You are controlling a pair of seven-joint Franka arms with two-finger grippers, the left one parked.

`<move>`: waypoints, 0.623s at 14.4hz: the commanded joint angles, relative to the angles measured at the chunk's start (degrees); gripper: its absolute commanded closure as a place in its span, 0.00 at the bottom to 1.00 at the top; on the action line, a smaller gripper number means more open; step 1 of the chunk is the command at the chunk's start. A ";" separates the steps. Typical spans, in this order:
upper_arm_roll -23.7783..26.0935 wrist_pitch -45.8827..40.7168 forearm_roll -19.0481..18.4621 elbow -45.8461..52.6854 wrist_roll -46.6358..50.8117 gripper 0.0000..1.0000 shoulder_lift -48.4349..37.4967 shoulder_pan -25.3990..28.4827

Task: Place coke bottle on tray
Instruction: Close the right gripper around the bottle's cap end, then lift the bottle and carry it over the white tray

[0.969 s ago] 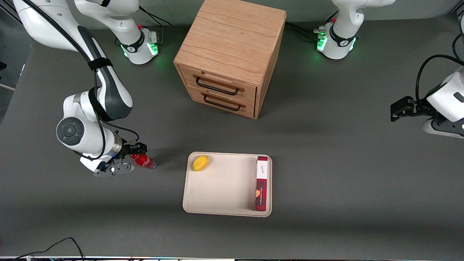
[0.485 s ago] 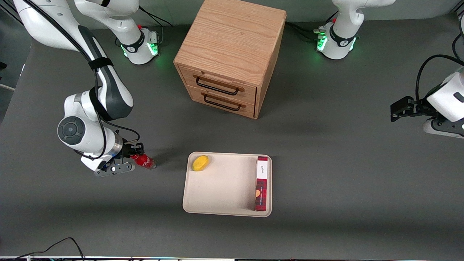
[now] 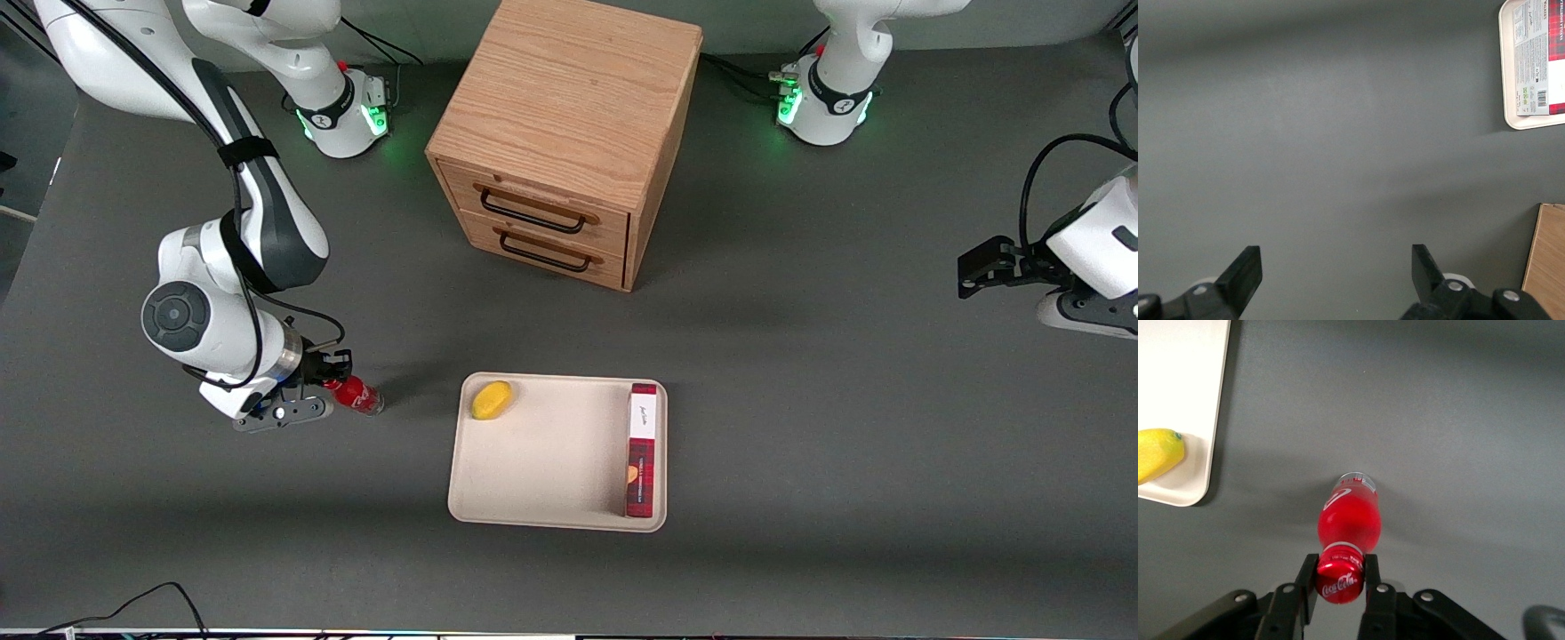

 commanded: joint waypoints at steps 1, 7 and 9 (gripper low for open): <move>0.09 -1.71 -1.00 -0.98 -0.48 1.00 -2.60 -0.06; 0.09 -17.32 -0.83 8.66 -0.92 1.00 -7.08 -0.50; 0.09 -26.20 -0.39 15.16 -0.22 1.00 -8.22 -0.33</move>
